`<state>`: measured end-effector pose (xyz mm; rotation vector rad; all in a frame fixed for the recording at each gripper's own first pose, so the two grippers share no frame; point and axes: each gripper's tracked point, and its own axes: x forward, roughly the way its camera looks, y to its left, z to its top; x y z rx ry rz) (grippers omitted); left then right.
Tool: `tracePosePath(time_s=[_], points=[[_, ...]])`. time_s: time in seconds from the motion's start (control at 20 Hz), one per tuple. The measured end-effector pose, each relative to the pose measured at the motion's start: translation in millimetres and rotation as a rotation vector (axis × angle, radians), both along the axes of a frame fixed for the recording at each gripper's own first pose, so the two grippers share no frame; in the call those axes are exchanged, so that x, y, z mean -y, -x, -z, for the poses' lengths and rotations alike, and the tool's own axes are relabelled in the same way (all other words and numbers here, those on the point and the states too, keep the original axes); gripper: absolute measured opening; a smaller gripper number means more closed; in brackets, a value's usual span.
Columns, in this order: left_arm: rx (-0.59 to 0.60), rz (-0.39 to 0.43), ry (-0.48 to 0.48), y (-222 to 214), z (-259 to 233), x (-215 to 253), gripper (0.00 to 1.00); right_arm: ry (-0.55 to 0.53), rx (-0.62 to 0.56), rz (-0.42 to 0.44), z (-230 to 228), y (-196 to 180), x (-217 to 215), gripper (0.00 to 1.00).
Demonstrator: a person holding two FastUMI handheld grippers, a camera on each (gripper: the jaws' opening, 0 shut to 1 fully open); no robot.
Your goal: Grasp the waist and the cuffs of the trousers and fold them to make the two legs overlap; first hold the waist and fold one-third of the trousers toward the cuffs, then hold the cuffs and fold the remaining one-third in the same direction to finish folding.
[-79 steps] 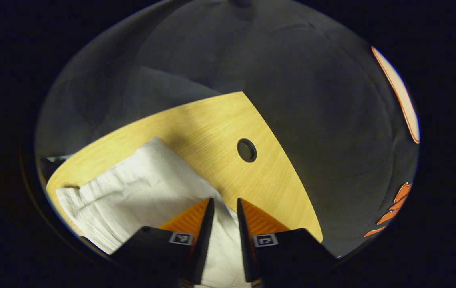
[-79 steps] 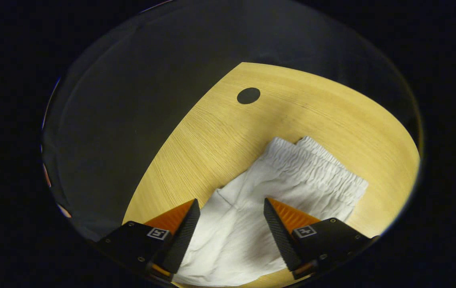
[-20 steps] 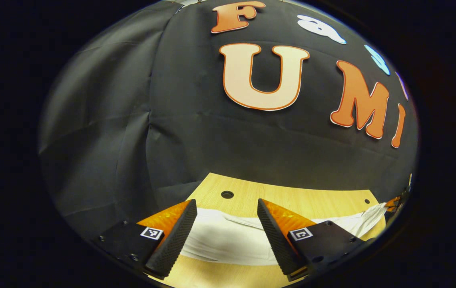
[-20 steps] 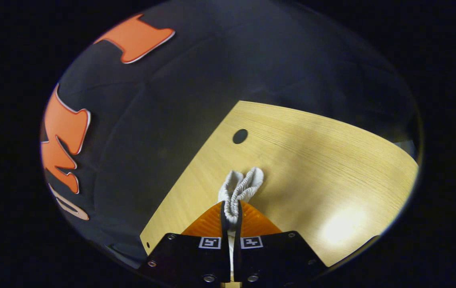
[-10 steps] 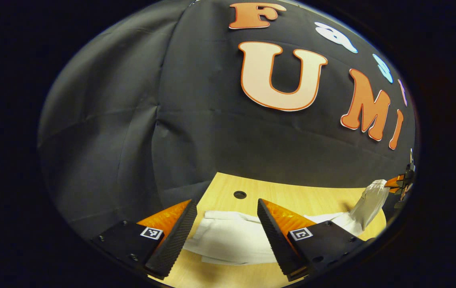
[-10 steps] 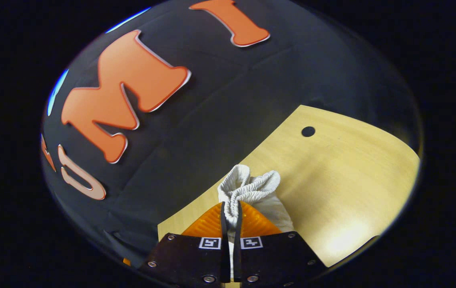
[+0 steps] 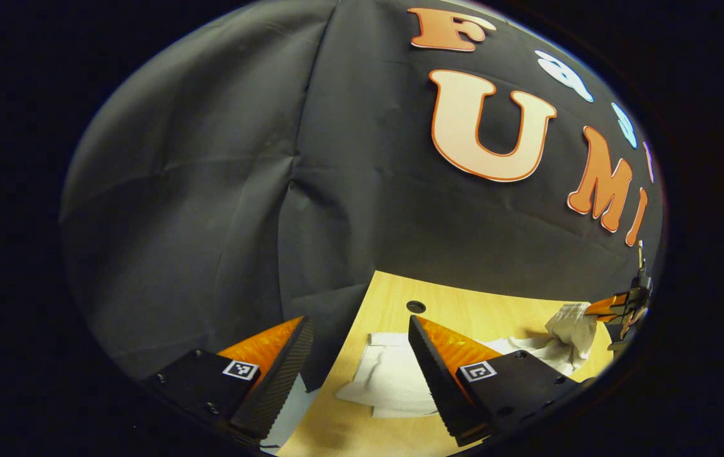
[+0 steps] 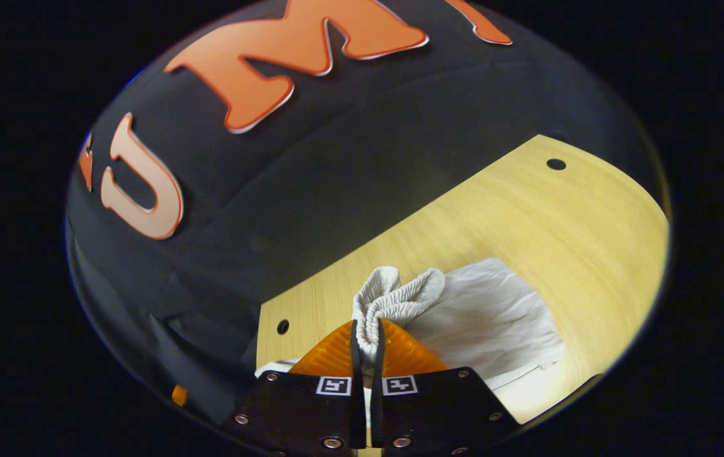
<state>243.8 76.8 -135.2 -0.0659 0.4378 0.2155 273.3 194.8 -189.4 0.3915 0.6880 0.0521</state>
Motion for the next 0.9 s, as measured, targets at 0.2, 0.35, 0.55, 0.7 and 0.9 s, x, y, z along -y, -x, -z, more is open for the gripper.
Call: tracePosePath(time_s=[0.2,0.35,0.55,0.7,0.9], points=[[-0.024,-0.018,0.009,-2,6,-3,0.99,0.106,-0.043,-0.065,-14,-5,-4,0.03],[-0.039,-0.026,0.010,-1,13,-2,0.99,0.158,-0.070,-0.101,-23,-4,-1,0.05],[-0.064,-0.028,0.030,-3,24,3,0.99,0.165,-0.087,-0.141,-23,-4,-4,0.18],[-0.075,-0.029,0.056,0,34,12,0.99,0.119,-0.107,-0.183,-33,1,-12,0.45],[-0.101,-0.039,0.110,7,41,32,0.99,0.135,-0.121,-0.198,-31,8,-7,0.87]])
